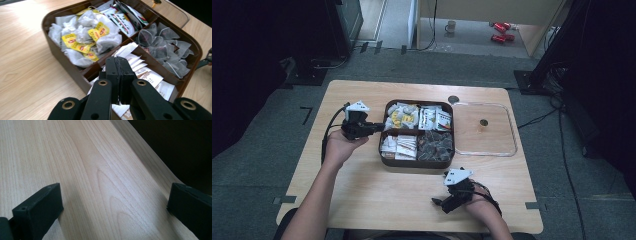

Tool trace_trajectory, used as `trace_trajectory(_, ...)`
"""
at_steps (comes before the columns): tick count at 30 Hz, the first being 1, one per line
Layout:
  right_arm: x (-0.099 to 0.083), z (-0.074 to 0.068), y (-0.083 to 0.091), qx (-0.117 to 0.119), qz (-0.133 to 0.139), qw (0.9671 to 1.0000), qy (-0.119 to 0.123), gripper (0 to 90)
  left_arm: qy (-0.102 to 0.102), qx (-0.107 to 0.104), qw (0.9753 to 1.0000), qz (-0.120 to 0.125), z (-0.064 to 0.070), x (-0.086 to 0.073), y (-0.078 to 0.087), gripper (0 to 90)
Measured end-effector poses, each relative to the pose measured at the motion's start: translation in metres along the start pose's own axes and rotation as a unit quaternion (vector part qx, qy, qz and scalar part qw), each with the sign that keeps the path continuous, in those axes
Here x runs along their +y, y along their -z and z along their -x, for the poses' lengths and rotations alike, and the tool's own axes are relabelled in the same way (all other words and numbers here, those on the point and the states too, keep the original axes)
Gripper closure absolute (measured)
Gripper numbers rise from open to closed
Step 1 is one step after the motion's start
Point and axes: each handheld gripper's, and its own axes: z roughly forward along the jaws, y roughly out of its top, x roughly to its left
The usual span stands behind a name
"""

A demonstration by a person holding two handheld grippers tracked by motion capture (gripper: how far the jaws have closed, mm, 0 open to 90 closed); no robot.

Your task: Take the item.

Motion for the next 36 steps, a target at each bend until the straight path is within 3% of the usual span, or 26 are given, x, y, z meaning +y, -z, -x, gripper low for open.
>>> trace_trajectory(17,0.001,0.000,-0.001,0.001,0.000,1.0000,0.002,0.0,0.033,0.024,0.9992,0.005,-0.028,-0.016,0.013,90.0)
trace_trajectory(25,0.001,0.000,-0.001,0.002,0.000,1.0000,0.001,0.0,0.039,0.041,0.9984,0.001,-0.043,-0.027,0.007,90.0)
trace_trajectory(29,0.001,0.000,-0.001,0.001,0.000,1.0000,0.001,0.0,0.058,0.050,0.9970,-0.012,-0.058,-0.035,0.000,90.0)
trace_trajectory(36,0.001,0.000,-0.001,0.001,0.000,1.0000,0.002,0.0,0.073,0.054,0.9957,-0.018,-0.071,-0.045,-0.010,89.7)
